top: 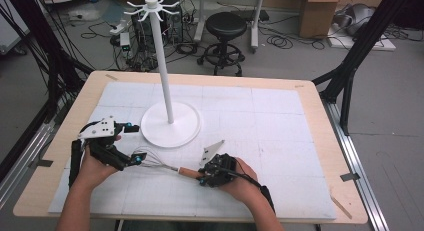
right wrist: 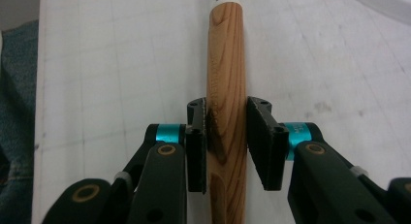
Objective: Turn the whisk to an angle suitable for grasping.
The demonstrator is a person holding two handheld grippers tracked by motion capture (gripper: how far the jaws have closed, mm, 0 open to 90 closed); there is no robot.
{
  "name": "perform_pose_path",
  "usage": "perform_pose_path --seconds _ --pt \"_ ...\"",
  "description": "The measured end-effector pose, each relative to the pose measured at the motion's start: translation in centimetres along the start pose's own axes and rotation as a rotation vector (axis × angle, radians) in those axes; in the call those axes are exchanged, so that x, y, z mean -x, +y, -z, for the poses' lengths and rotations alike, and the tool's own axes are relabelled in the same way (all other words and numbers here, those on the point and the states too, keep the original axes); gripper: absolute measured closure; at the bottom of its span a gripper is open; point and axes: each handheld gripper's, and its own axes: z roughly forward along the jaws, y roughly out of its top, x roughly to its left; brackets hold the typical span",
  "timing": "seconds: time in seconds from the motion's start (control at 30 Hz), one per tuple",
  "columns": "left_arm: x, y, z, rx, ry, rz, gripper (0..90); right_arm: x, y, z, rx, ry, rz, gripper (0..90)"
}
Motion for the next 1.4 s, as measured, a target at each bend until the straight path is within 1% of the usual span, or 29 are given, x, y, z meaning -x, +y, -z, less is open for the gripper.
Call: perform_pose_path --seconds 0.03,0.17,0.27,0.3,0.37,0.47,0.5,0.57,0.6,0.63,0.67,0.7,0.73,0.83,0.9,0.97,1.0,1.03,1.07,1.1,1.13,1.17,1.23,1.27,1.3,1.33,1.4 --pt "0.0 0.0 0.0 -0.001 -0.001 -0.002 1.7 0.0 0.0 0.0 0.000 0.000 0.000 70.4" --pt "0.0 0.0 0.0 0.000 0.000 -0.004 1.7 0.2 1.5 -1.2 0.002 0.009 0.025 70.3" --pt "0.0 0.0 0.1 0.002 0.004 -0.001 1.7 0.5 2.9 -2.1 -0.002 0.004 0.042 70.3" --pt "0.0 0.0 0.1 0.003 0.003 -0.001 1.7 0.5 2.9 -2.1 -0.002 0.004 0.042 70.3" --pt "0.0 0.0 0.1 0.004 0.002 -0.001 1.7 0.8 3.7 -2.7 -0.003 -0.004 0.036 70.3" --pt "0.0 0.0 0.1 0.001 0.000 -0.002 1.7 1.0 4.0 -2.9 -0.003 -0.007 0.037 70.2" --pt "0.0 0.0 0.1 0.001 -0.001 -0.002 1.7 1.1 4.1 -3.0 -0.001 -0.012 0.024 69.4" --pt "0.0 0.0 0.1 0.001 -0.001 -0.001 1.7 1.2 4.0 -2.9 -0.004 -0.014 0.023 69.0" --pt "-0.1 0.0 0.1 0.000 -0.002 -0.002 1.7 1.2 4.0 -2.9 -0.003 -0.024 0.019 67.8" --pt "-0.1 0.0 0.1 0.000 -0.002 -0.002 1.7 1.2 3.9 -2.7 -0.007 -0.039 0.013 63.5" --pt "0.0 0.0 0.1 0.001 -0.003 -0.001 1.7 1.2 3.8 -2.5 -0.003 -0.042 0.005 60.2" --pt "0.0 0.0 0.1 -0.001 -0.001 -0.001 1.7 1.2 3.7 -2.2 0.006 -0.051 -0.004 58.6" --pt "0.0 0.0 0.1 0.000 -0.001 0.001 1.7 1.2 3.4 -1.0 0.052 -0.063 -0.016 55.9" --pt "0.0 0.0 0.1 0.001 -0.002 -0.001 1.7 1.1 2.6 0.8 0.107 -0.085 -0.039 52.8" --pt "0.0 0.0 0.1 0.001 -0.003 0.000 1.7 1.0 1.8 2.4 0.133 -0.107 -0.059 49.3" --pt "0.0 0.0 0.0 0.001 -0.003 -0.003 1.7 0.8 0.8 3.9 0.154 -0.145 -0.093 44.2" --pt "0.0 0.1 0.0 0.001 -0.003 -0.004 1.7 0.7 0.3 4.7 0.169 -0.166 -0.105 43.7" --pt "0.0 0.1 0.0 0.001 -0.003 -0.004 1.7 0.7 0.3 4.7 0.169 -0.166 -0.105 43.7" --pt "0.1 0.1 0.0 0.002 -0.002 -0.004 1.7 0.5 -1.1 6.2 0.221 -0.201 -0.146 40.5" --pt "0.1 0.1 0.0 0.002 -0.002 -0.004 1.7 0.5 -1.1 6.2 0.221 -0.201 -0.146 40.5" --pt "0.1 0.1 0.0 0.000 -0.003 -0.003 1.7 0.4 -1.5 6.7 0.242 -0.207 -0.159 40.2" --pt "0.1 0.1 0.0 0.001 -0.001 -0.004 1.7 0.3 -2.3 7.4 0.267 -0.223 -0.179 38.9" --pt "0.1 0.1 0.0 -0.002 -0.002 -0.007 1.7 0.2 -3.4 8.2 0.302 -0.244 -0.200 36.7" --pt "0.1 0.1 -0.1 -0.001 -0.004 -0.005 1.7 0.2 -4.5 8.9 0.321 -0.271 -0.223 35.3" --pt "0.2 0.1 -0.1 -0.003 -0.003 -0.006 1.7 0.2 -4.5 8.9 0.321 -0.271 -0.223 35.3" --pt "0.2 0.1 -0.2 -0.007 -0.007 -0.008 1.7 0.2 -5.5 9.4 0.343 -0.278 -0.247 33.9" --pt "0.2 0.1 -0.3 -0.009 -0.011 -0.006 1.7 0.2 -5.8 9.5 0.348 -0.280 -0.255 33.2"
